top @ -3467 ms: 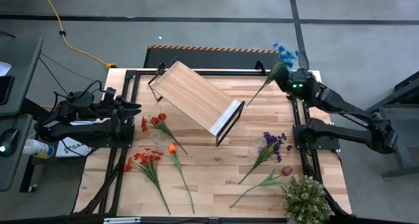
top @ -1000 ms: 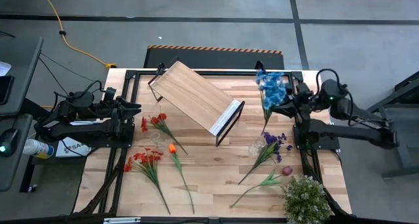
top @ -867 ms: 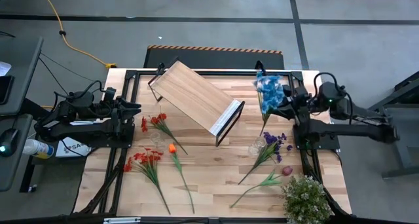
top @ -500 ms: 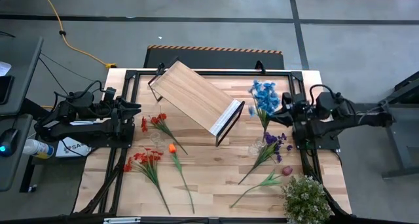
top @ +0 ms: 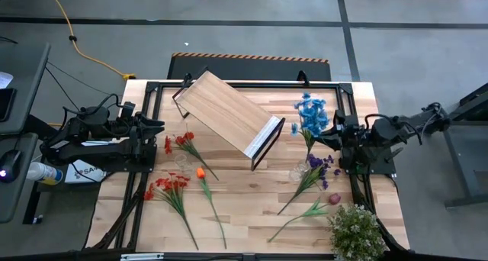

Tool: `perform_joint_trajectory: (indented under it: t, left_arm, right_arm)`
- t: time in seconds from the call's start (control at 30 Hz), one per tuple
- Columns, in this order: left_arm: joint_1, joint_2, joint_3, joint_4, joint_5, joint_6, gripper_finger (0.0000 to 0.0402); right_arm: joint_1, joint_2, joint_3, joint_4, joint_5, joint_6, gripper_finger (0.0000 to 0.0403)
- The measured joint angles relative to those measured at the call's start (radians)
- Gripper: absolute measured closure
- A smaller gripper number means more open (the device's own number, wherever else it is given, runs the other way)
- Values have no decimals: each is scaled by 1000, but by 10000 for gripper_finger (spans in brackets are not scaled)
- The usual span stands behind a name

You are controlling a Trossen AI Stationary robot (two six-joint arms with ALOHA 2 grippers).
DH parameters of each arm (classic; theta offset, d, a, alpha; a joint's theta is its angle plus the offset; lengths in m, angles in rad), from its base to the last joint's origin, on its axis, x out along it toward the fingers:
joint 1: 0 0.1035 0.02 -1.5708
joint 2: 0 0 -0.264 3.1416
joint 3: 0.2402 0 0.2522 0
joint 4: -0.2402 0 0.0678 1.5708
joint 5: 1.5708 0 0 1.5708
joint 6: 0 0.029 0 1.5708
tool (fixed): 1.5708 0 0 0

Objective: Pick and place flowers into a vace then onto a shelf
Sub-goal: Put the blue flower into the right transparent vase

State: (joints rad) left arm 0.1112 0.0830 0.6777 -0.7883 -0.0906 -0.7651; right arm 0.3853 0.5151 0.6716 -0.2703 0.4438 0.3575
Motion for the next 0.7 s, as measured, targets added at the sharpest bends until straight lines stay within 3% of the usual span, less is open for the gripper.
perform_joint_trajectory:
  t: [0.4, 0.7]
  left_arm:
    - [0, 0, 0, 0, 0, 0, 138]
    - [0, 0, 0, 0, 4, 0, 137]
  right_arm:
    - [99, 107, 0, -4, 193, 8, 403]
    - [163, 127, 0, -94, 294, 157, 403]
